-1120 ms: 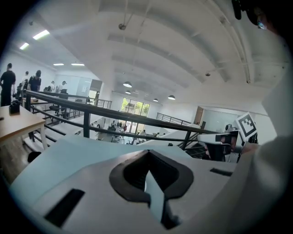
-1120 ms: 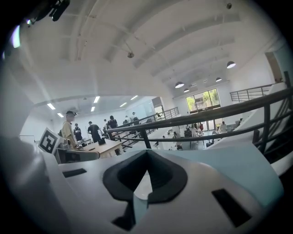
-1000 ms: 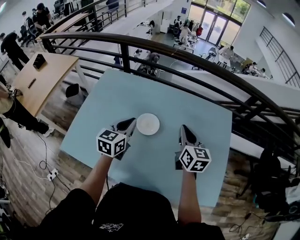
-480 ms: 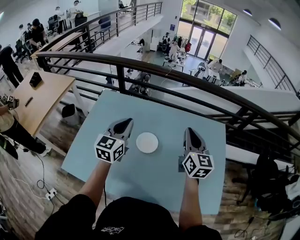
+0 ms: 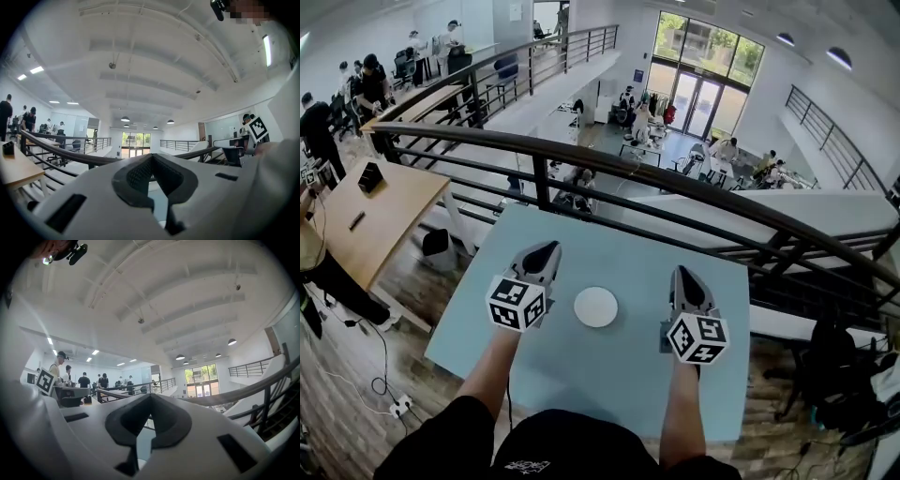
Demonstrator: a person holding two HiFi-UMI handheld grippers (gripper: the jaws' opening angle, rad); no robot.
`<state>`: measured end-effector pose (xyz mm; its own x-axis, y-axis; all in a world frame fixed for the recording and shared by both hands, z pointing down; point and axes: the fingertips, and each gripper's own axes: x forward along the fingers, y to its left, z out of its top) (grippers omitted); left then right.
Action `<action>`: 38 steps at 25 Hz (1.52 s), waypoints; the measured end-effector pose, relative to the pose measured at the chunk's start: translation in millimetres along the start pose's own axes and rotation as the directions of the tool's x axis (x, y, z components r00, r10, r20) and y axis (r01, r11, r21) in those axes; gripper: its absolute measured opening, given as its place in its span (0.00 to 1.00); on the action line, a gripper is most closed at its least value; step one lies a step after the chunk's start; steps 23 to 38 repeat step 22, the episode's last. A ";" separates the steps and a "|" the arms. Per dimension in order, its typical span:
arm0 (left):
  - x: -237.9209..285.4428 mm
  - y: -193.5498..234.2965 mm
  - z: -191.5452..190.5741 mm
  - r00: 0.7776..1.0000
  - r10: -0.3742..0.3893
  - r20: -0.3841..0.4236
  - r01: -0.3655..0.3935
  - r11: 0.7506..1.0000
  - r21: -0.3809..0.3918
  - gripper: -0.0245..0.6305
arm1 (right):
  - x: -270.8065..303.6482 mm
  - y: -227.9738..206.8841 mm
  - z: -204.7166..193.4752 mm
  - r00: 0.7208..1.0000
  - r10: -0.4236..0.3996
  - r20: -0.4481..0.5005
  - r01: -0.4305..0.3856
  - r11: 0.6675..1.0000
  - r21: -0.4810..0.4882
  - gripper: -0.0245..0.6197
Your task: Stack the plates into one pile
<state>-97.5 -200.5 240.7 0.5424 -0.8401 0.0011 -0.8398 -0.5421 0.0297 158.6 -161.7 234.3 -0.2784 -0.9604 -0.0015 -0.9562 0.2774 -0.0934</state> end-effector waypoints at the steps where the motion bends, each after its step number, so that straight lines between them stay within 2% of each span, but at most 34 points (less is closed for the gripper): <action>1: 0.6 1.1 -0.2 1.000 0.001 0.002 -0.001 1.000 0.002 0.05 | 0.4 0.0 -0.8 1.000 -0.001 0.001 0.001 1.000 0.002 0.05; 38: 4.4 13.5 4.2 1.000 -0.006 0.026 0.005 1.000 0.009 0.05 | 10.6 11.2 -3.2 1.000 0.009 -0.007 -0.009 0.999 -0.039 0.05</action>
